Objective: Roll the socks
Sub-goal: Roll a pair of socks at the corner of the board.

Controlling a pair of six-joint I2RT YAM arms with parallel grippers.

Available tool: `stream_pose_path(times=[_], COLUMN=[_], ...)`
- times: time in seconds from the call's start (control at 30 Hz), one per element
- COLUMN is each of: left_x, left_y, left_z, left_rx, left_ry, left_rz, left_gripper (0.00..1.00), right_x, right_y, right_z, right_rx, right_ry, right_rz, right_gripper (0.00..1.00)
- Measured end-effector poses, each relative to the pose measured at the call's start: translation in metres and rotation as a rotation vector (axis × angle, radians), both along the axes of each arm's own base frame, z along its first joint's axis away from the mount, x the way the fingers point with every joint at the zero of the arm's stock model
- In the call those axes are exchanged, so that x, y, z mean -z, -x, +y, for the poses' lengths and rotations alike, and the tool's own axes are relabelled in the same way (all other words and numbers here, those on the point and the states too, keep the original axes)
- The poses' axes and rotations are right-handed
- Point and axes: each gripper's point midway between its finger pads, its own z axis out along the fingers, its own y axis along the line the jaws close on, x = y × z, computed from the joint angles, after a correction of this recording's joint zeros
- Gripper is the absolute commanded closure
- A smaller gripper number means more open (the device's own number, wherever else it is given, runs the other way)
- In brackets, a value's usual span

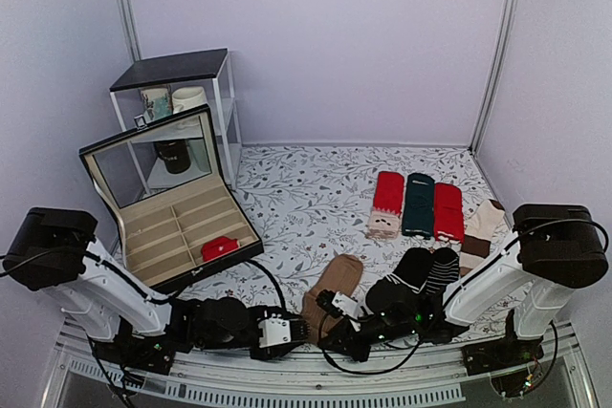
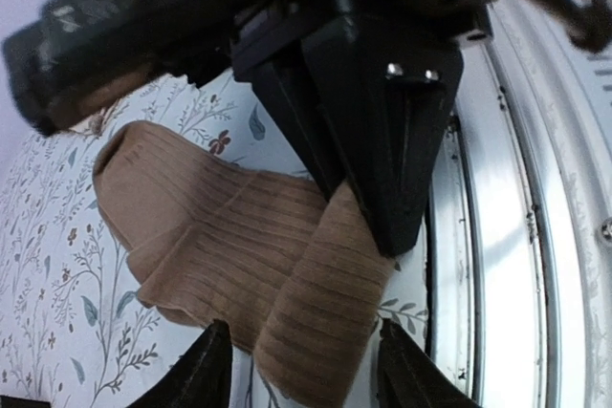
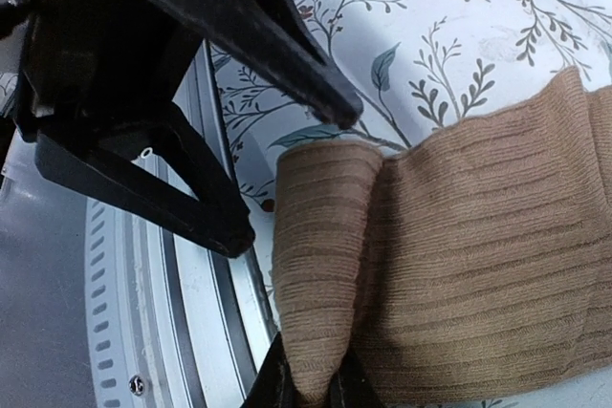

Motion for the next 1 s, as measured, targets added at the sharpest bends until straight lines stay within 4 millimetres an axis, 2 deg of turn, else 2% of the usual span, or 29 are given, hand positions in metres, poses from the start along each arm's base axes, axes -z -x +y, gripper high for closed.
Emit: stream_pose_path(times=[0.17, 0.3, 0.37, 0.5, 0.6, 0.7, 0.8, 0.93, 1.0], left_x=[0.021, 0.023, 0.023, 0.027, 0.027, 0.027, 0.027, 0.027, 0.027], left_y=[0.005, 0.006, 0.005, 0.005, 0.005, 0.005, 0.004, 0.003, 0.002], left_z=[-0.003, -0.006, -0.007, -0.008, -0.010, -0.012, -0.013, -0.014, -0.015], left_rx=[0.027, 0.035, 0.035, 0.035, 0.041, 0.036, 0.026, 0.005, -0.006], left_ry=[-0.068, -0.071, -0.072, -0.084, -0.087, -0.091, -0.090, -0.080, -0.079], left_rz=[0.022, 0.027, 0.029, 0.047, 0.059, 0.079, 0.128, 0.218, 0.267], left_gripper=[0.49, 0.52, 0.64, 1.00, 1.00, 1.00, 1.00, 1.00, 1.00], right_x=[0.000, 0.001, 0.000, 0.001, 0.001, 0.001, -0.005, -0.014, -0.027], right_y=[0.001, 0.003, 0.004, 0.006, 0.006, 0.007, 0.007, -0.003, -0.011], right_z=[0.000, -0.002, -0.002, -0.003, -0.003, -0.003, -0.004, -0.026, -0.041], right_rx=[-0.011, -0.025, -0.033, -0.049, -0.058, -0.066, -0.067, -0.012, 0.024], right_ry=[-0.004, -0.004, -0.006, -0.007, -0.009, -0.008, -0.010, 0.019, 0.005], right_rz=[0.004, 0.002, -0.001, 0.000, 0.001, 0.002, -0.011, -0.086, -0.155], right_gripper=[0.91, 0.91, 0.91, 0.91, 0.88, 0.69, 0.59, 0.49, 0.47])
